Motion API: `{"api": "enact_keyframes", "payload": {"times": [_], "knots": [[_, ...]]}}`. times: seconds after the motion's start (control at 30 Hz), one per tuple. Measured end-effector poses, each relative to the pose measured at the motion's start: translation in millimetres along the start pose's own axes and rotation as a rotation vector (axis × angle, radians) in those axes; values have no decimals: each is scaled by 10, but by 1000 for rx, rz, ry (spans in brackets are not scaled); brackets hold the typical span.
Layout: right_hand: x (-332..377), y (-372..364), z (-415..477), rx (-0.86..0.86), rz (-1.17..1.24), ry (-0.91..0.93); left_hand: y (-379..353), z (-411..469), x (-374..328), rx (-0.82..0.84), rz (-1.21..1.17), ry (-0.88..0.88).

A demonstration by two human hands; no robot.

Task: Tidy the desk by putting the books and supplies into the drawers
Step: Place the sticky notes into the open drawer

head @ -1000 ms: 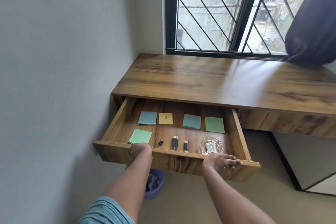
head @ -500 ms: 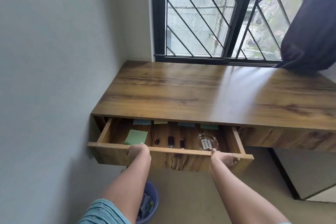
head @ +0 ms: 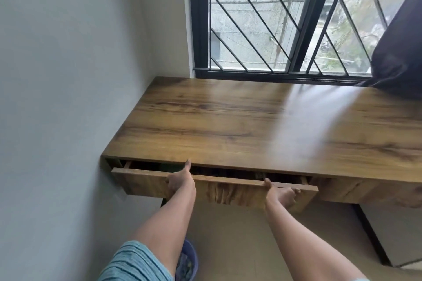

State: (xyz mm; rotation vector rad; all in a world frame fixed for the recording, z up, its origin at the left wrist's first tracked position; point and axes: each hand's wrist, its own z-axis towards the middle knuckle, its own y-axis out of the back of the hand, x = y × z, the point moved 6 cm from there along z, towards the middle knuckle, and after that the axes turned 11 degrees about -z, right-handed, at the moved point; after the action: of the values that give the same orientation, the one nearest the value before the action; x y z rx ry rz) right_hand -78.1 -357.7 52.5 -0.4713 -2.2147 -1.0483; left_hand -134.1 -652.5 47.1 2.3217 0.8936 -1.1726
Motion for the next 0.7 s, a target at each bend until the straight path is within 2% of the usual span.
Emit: {"api": "enact_keyframes", "payload": {"times": [0.33,0.57,0.7], "knots": [[122,-101,104,-32,-56,88,-258,99,-28,-34,101,1],[223,-10,114,104,-338,186,-204,105,-80,41,117,-28],[122,179,123,14,-582,329,-165,-16,-99,101,176,-37]]}}
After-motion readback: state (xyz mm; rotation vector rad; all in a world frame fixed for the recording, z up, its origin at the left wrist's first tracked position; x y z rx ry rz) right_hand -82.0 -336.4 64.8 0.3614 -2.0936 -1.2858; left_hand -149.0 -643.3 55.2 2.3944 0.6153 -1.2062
